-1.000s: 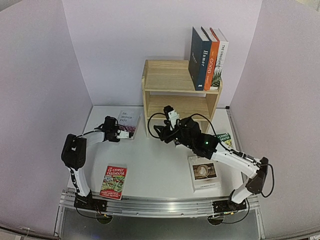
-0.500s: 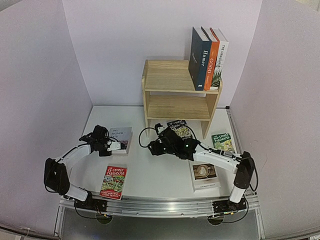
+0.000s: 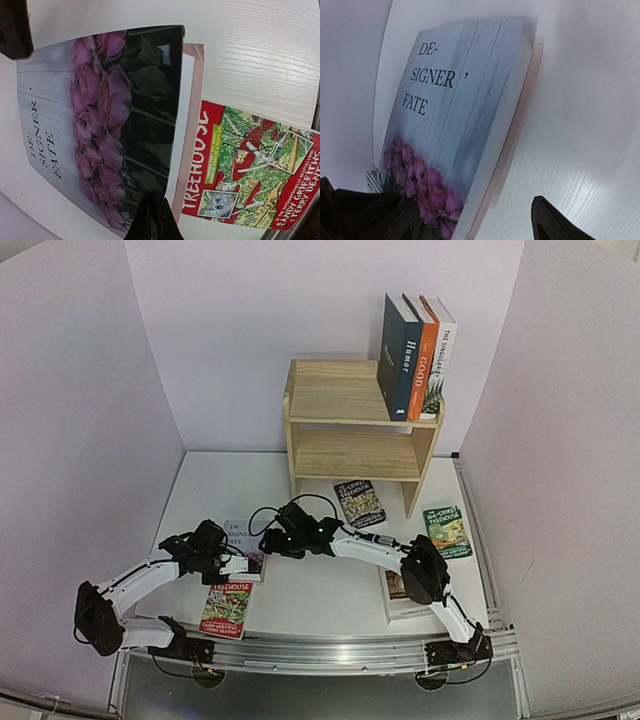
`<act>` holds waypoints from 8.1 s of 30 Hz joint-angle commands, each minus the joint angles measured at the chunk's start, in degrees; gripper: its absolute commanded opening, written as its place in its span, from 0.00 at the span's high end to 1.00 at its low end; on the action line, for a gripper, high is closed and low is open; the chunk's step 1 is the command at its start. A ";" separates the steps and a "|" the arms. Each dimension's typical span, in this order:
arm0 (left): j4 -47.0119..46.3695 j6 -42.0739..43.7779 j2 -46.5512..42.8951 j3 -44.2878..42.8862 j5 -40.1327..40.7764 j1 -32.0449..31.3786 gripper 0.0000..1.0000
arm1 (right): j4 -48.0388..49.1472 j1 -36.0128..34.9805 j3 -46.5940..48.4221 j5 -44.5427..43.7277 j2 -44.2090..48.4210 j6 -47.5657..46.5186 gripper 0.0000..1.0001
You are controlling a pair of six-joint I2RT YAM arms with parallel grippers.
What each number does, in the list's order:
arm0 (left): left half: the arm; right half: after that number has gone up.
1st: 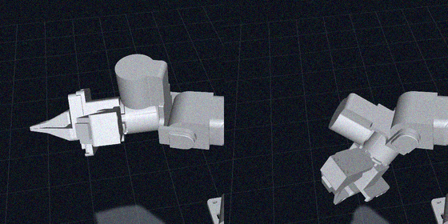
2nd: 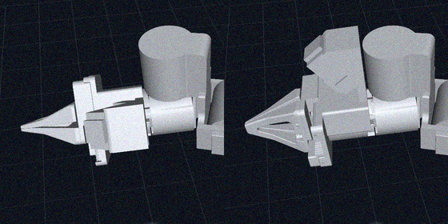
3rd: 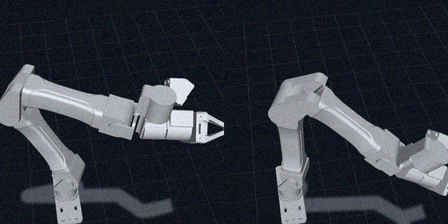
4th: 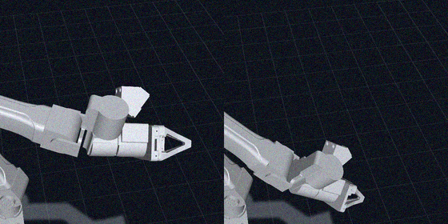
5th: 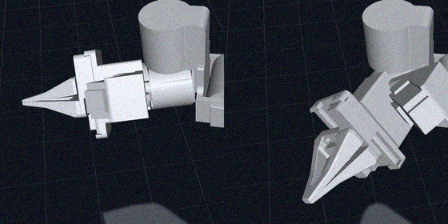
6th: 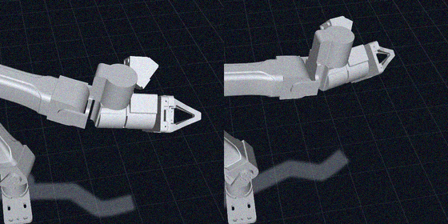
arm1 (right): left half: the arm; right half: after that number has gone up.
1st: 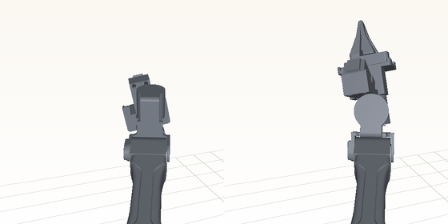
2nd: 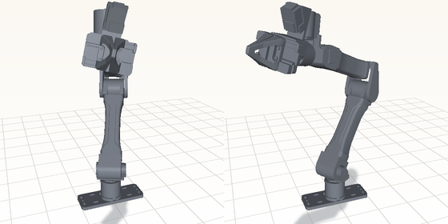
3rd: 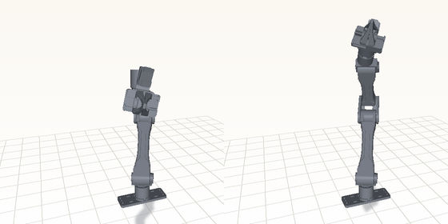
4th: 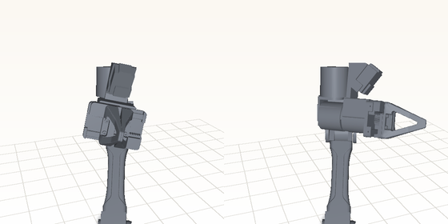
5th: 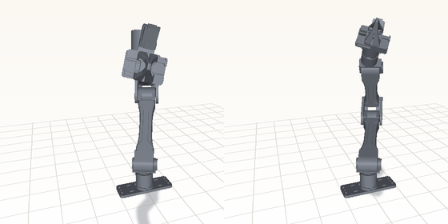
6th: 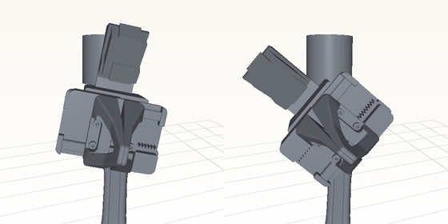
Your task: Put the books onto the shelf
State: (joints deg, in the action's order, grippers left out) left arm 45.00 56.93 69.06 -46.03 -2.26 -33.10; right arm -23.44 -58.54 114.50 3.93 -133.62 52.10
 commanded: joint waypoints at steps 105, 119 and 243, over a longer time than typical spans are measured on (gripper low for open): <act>7.87 -68.04 15.51 -24.66 -54.30 16.61 0.76 | 34.30 -13.50 -38.68 -36.80 35.54 -81.28 0.21; -4.53 -86.16 15.97 -18.08 -65.23 22.10 0.75 | 62.29 -18.83 -35.22 -47.45 14.77 -110.23 0.12; -11.43 -65.54 -13.87 -12.09 -47.68 29.59 0.00 | 34.25 20.09 26.50 -44.32 15.32 -73.40 0.66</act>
State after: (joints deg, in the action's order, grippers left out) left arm 33.58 -8.97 55.92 -58.30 -48.51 -3.44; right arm 6.87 -39.95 138.85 -40.10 -118.10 -21.34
